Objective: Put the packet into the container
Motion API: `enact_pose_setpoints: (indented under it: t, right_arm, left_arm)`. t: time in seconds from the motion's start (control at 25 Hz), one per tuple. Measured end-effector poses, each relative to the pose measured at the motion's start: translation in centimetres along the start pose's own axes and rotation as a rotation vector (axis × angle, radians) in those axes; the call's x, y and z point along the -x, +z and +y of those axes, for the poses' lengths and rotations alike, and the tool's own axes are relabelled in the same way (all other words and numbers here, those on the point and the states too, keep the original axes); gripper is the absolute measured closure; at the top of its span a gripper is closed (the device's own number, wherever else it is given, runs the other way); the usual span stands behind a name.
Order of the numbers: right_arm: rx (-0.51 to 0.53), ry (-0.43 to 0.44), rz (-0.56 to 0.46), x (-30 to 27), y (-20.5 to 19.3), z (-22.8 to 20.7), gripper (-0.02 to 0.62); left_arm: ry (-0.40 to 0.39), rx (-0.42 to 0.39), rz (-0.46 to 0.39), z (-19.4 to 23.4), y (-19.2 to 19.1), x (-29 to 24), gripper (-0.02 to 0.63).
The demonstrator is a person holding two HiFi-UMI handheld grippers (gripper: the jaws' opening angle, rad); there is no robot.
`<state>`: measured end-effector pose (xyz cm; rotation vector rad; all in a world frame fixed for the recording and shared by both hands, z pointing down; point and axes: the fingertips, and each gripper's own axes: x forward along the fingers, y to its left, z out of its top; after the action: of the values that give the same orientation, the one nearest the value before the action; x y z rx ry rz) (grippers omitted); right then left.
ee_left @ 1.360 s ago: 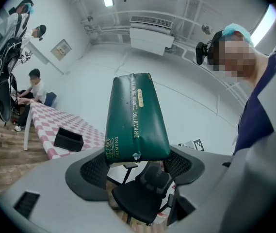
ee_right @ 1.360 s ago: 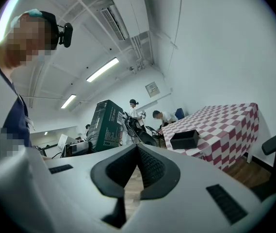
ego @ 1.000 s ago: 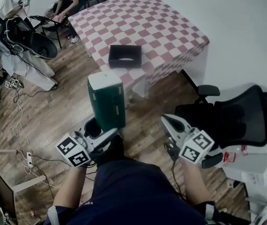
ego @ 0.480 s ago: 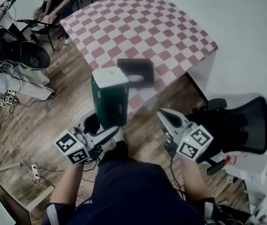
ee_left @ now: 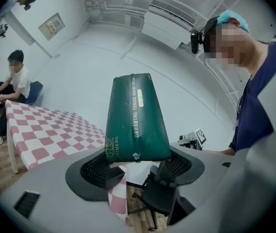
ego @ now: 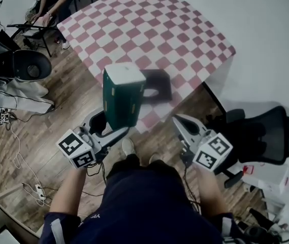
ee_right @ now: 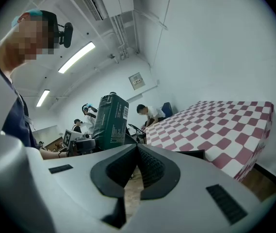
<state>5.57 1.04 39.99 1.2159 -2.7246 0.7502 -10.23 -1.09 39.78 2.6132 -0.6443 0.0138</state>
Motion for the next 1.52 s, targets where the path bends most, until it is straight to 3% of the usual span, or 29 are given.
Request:
enact_pose_setpoints:
  t: [0.08, 0.28, 0.52, 0.84, 1.04, 1.52]
  right_arm:
    - [-0.006, -0.007, 0.009, -0.4, 0.2, -0.4, 0.578]
    - [-0.017, -0.007, 0.057, -6.5, 5.9, -0.9, 0.58]
    - [-0.032, 0.024, 0.076, -7.5, 6.1, -3.7, 0.58]
    - [-0.074, 0.042, 0.102, -7.8, 6.7, -9.2, 0.578]
    - [-0.108, 0.011, 0.121, -7.3, 6.5, -13.0, 0.58]
    - [-0.18, -0.052, 0.147, -5.6, 4.8, -18.6, 0.579]
  left_arm:
    - [-0.005, -0.001, 0.008, 0.6, 0.2, -0.4, 0.232]
    - [0.006, 0.044, 0.011, 6.5, 5.6, -0.7, 0.232]
    - [0.037, 0.02, 0.075, 8.9, 4.7, -3.6, 0.232]
    - [0.067, -0.089, 0.212, 12.5, 3.1, -8.5, 0.233]
    - [0.067, -0.225, 0.36, 14.6, 1.2, -10.8, 0.233]
    - [-0.024, -0.603, 0.71, 17.0, -3.8, -13.9, 0.233]
